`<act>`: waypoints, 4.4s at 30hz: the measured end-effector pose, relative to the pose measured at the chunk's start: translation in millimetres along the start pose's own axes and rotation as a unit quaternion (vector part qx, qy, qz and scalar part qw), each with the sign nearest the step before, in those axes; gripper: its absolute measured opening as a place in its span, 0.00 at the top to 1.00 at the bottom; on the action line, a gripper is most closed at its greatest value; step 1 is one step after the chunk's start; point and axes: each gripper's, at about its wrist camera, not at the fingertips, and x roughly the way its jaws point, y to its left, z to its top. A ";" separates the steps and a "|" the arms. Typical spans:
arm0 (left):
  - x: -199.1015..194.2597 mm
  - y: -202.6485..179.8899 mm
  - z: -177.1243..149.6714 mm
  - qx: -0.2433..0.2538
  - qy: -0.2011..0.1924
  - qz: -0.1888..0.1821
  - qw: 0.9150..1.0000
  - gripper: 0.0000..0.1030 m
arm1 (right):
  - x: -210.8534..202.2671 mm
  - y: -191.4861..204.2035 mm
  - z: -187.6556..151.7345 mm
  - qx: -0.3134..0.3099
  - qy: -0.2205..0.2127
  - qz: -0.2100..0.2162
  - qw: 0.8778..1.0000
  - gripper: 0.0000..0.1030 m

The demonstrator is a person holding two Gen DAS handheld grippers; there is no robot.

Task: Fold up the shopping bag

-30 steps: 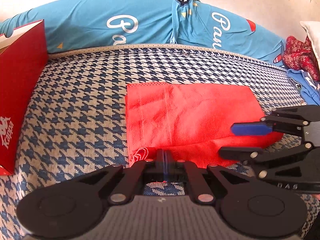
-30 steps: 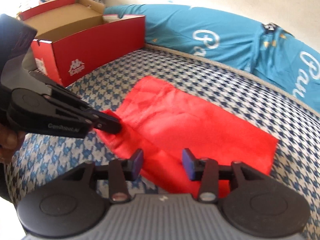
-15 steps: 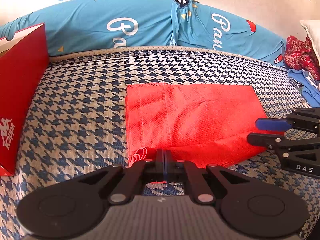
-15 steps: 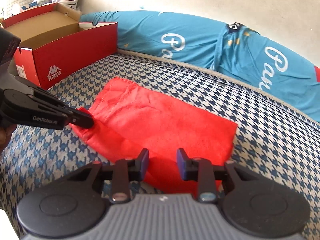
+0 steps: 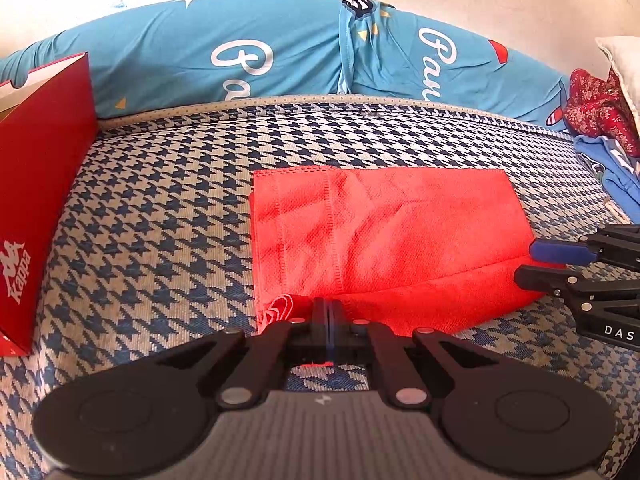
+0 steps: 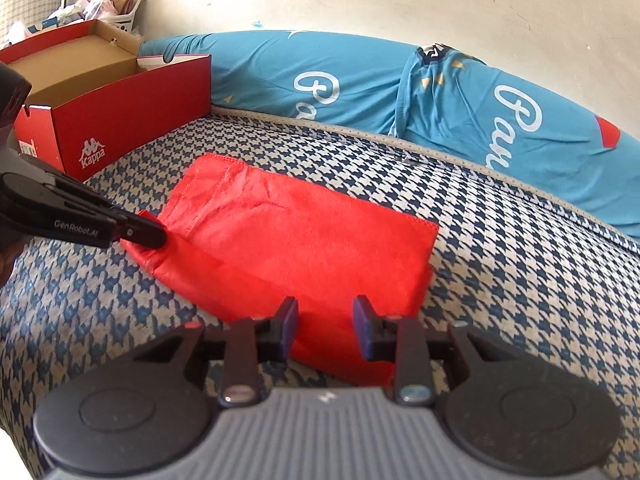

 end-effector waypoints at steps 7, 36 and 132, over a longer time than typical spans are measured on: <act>0.5 -0.3 0.7 0.006 -0.002 -0.001 1.000 0.96 | -2.3 -3.8 -7.2 0.005 -0.006 0.008 1.000 0.74; 4.7 -4.9 6.4 0.025 -0.001 0.007 1.000 0.97 | -2.9 -19.5 4.0 0.029 0.034 0.046 0.998 0.70; 7.6 -19.0 5.5 0.047 -0.005 0.047 0.998 1.00 | 17.7 78.9 -23.2 -0.399 -0.017 0.000 0.917 0.68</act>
